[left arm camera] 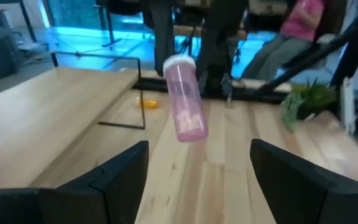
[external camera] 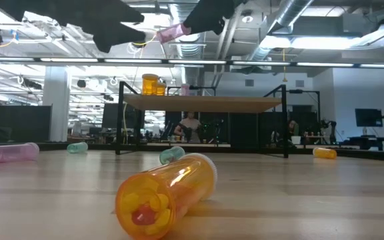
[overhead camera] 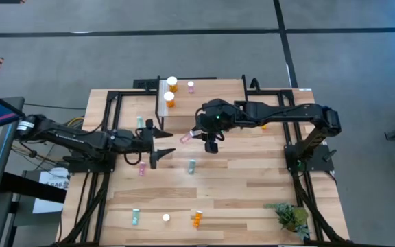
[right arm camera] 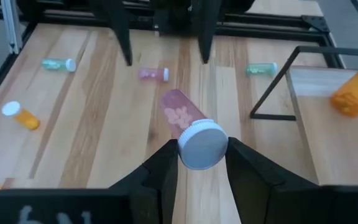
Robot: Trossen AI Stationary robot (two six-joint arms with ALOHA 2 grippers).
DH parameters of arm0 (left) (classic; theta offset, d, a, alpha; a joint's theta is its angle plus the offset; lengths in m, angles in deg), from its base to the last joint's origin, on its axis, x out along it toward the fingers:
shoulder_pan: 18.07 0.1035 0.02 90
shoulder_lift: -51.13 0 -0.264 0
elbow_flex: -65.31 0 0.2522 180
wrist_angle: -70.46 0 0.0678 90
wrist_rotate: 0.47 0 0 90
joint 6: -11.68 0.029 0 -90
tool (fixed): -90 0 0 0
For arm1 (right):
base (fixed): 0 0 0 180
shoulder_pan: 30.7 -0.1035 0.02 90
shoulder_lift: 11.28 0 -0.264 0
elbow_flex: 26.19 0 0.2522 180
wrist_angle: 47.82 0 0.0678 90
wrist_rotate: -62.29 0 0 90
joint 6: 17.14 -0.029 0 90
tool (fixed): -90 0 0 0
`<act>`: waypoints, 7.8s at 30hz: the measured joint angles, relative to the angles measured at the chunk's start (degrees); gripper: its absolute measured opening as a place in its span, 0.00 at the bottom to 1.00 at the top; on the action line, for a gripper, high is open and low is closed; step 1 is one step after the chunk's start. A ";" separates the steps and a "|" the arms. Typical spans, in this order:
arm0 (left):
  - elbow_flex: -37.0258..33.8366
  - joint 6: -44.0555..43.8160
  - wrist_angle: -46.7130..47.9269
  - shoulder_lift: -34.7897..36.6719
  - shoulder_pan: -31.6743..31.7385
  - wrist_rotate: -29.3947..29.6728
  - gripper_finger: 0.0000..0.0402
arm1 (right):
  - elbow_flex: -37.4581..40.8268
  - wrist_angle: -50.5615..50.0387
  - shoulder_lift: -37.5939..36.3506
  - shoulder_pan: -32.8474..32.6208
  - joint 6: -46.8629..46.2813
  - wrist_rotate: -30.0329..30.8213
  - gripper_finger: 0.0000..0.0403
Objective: Pick and place medicine bottles onto shelf by color
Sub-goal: Put the bottom small pink pill bottle aligned with the other small pink bottle on the shelf
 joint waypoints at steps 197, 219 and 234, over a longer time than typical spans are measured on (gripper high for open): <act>-9.33 7.21 -16.44 7.78 1.03 7.71 0.55 | 33.90 78.37 5.90 9.78 -10.90 25.62 0.29; -9.33 6.77 -16.17 7.81 1.03 8.15 0.55 | 22.12 61.56 9.51 10.76 -15.50 28.18 0.29; -9.33 6.62 -16.21 7.81 0.99 8.12 0.55 | 22.64 69.63 17.88 11.32 -15.67 28.78 0.29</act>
